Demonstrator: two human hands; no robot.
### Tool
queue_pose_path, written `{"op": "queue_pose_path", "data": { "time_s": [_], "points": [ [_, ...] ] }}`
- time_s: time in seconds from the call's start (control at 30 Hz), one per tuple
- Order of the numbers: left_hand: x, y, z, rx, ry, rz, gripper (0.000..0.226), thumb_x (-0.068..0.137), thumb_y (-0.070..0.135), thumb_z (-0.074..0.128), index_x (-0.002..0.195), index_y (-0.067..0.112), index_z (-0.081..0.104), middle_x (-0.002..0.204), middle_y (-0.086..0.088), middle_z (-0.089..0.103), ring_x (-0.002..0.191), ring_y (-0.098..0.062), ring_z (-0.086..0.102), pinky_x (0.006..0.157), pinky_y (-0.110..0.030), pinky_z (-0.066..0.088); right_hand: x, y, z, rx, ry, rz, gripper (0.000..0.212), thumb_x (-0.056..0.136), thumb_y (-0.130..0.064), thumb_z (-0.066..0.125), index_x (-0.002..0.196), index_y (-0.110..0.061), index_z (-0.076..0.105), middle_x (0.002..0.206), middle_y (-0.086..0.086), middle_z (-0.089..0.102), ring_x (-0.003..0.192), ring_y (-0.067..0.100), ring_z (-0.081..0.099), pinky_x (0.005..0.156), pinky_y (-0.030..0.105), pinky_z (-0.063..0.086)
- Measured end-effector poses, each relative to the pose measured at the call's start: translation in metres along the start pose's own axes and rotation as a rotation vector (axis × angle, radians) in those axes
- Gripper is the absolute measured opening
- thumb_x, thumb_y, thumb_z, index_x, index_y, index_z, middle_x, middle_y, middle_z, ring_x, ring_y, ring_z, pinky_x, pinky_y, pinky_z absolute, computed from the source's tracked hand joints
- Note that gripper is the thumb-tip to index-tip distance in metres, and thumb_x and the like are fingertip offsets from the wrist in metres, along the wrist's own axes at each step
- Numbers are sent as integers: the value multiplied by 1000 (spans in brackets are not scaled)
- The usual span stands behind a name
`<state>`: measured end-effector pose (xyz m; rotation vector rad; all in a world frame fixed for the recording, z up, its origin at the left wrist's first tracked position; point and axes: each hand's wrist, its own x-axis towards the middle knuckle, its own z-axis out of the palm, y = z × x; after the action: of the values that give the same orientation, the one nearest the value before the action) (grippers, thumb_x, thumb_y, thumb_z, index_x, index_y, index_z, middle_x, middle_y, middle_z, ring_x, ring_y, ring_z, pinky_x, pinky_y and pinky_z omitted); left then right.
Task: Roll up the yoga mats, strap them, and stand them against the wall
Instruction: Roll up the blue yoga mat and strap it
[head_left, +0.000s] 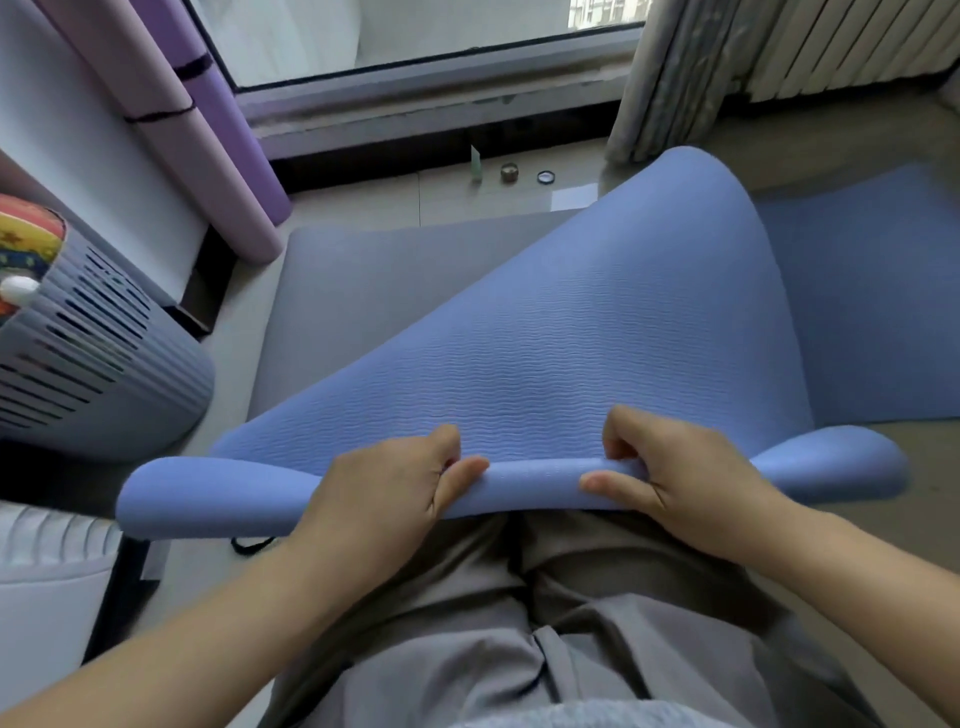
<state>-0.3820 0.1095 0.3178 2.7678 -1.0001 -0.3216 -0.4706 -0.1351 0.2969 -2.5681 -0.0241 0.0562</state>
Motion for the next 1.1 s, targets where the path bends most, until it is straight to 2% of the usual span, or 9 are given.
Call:
{"op": "queue_pose_path", "data": {
  "time_s": [0.13,0.33,0.43,0.5,0.57,0.67,0.77,0.97,1.1],
  "points": [
    [4,-9,16,122,263,196,43,94,52,30,68,23,49,72,1,51,65,-28,54,55,-33,45,-4,-2,8,-127,164,-34,42,78,-73,37,67,-33,30,55,-18,34,53,8,36,49,17,24],
    [26,-12,20,-18,386,209,20,84,47,46,91,29,46,83,3,50,79,-16,46,70,-25,41,9,7,17,-80,291,-33,37,86,-60,39,71,-28,46,68,-19,34,74,6,37,57,31,38],
    [26,-17,17,-86,368,432,18,90,42,50,87,26,41,76,5,50,74,-12,41,69,-22,36,17,10,12,33,210,75,34,78,-69,36,80,-35,42,78,-15,43,70,2,40,63,31,36],
    [24,-23,12,-75,294,544,32,88,55,50,90,24,43,80,5,50,75,-11,40,71,-18,32,24,11,6,24,171,106,37,76,-71,39,71,-34,40,69,-15,47,64,2,44,58,26,30],
    [23,-26,9,13,241,602,44,84,63,52,95,21,43,85,5,50,77,-12,39,74,-20,33,29,12,6,14,249,100,44,77,-71,41,61,-30,38,55,-14,44,55,3,44,54,20,27],
    [23,-27,10,138,263,650,29,87,47,54,93,20,48,88,3,53,74,-16,40,71,-25,37,26,12,12,32,429,42,47,84,-65,42,55,-30,37,47,-15,37,53,11,42,53,21,26],
    [21,-28,8,174,284,674,24,88,43,55,90,19,56,97,2,56,72,-17,43,68,-24,37,15,15,12,-33,557,-209,50,93,-50,51,56,-17,49,53,-10,43,52,11,39,58,30,34],
    [20,-24,-4,57,230,495,30,89,51,46,86,26,61,87,10,59,70,-15,56,55,-26,47,-7,27,-10,-325,326,-365,39,76,-54,67,82,-16,69,82,-7,66,75,20,57,68,35,44],
    [30,-26,-6,-1,202,426,35,92,54,38,87,28,61,86,10,56,66,-15,59,51,-29,49,3,25,-29,-238,152,-264,36,76,-58,59,82,-25,72,83,-12,58,72,3,49,65,17,40]
  ]
}}
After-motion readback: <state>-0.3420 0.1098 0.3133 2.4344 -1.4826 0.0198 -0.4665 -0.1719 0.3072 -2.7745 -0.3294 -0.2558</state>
